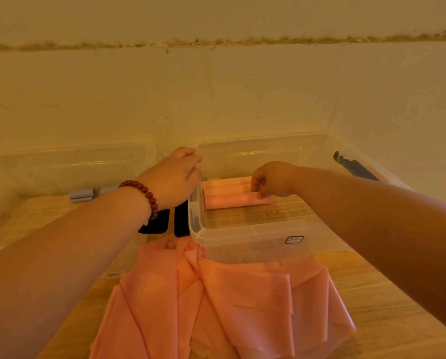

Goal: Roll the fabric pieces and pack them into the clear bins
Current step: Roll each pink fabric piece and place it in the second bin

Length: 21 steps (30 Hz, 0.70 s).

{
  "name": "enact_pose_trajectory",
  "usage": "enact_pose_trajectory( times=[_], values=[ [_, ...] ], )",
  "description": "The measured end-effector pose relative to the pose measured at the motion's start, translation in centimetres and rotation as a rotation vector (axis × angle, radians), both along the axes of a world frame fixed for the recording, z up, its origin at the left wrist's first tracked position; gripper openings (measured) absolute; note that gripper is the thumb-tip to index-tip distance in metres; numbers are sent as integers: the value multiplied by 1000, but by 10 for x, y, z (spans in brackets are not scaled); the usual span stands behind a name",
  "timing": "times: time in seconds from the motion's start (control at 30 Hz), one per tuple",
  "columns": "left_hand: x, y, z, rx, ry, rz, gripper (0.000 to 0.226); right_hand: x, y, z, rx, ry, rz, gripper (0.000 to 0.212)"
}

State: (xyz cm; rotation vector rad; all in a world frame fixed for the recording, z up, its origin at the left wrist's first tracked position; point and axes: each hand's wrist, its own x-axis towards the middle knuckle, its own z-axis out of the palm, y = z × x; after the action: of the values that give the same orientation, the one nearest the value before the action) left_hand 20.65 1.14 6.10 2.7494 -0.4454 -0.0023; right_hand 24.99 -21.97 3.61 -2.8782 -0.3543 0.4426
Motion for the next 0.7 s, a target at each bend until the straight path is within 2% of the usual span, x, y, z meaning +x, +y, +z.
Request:
enact_pose_trajectory(
  times=[0.43,0.7],
  values=[
    [1,-1,-1,2,-18,-2,47,1,-3,3,96,-25,-27,25],
    [-2,-1,0,17,-36,0,46,-6,1,19,155,-268,21,25]
  ],
)
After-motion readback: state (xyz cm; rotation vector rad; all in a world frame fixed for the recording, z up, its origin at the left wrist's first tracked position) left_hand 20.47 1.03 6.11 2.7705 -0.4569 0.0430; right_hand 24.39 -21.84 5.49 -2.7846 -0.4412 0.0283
